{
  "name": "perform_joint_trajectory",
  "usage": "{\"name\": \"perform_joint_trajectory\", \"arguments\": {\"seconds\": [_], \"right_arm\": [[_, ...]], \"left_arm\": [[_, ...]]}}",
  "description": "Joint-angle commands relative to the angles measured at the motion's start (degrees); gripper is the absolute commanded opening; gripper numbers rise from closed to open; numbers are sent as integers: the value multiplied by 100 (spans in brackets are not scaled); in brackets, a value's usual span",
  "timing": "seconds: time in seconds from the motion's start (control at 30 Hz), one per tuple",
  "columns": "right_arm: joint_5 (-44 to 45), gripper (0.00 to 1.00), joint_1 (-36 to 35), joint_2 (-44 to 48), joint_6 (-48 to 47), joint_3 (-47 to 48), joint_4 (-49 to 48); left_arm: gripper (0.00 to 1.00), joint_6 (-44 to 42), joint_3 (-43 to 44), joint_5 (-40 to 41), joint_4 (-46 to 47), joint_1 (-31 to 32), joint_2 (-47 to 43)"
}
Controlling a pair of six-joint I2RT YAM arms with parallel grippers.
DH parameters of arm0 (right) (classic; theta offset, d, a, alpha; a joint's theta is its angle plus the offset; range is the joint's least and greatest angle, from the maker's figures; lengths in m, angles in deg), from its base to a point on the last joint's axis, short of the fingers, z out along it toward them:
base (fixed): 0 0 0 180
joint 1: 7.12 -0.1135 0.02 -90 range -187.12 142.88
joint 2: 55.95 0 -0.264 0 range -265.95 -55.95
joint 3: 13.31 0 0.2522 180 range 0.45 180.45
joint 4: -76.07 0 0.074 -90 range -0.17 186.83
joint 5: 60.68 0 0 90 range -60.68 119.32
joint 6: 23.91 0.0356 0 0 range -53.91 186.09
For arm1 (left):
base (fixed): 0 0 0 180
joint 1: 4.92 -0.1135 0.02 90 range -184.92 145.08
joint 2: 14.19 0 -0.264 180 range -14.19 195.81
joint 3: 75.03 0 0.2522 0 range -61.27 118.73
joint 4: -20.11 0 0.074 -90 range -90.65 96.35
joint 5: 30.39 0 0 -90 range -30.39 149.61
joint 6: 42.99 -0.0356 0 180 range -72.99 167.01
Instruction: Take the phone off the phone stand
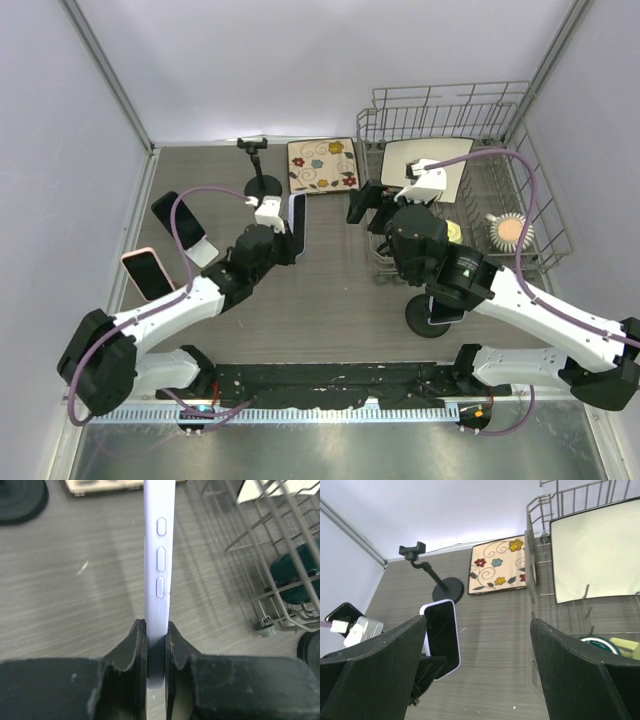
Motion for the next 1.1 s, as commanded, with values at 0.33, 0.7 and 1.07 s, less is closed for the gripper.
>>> {"name": "perform_joint_trajectory", "arguments": {"seconds": [0.33, 0.7, 1.07], "right_arm": [[634, 90, 26, 862, -1313, -459, -406], [879, 90, 53, 1556, -1727, -757, -134], [898, 90, 53, 1715, -1577, -864, 15]], "left_arm": [[0, 2497, 1327, -3496, 665, -1180, 2340], [0, 3535, 1978, -3716, 1659, -1180, 4064], [26, 3553, 1750, -3980, 1589, -1180, 4338]]}}
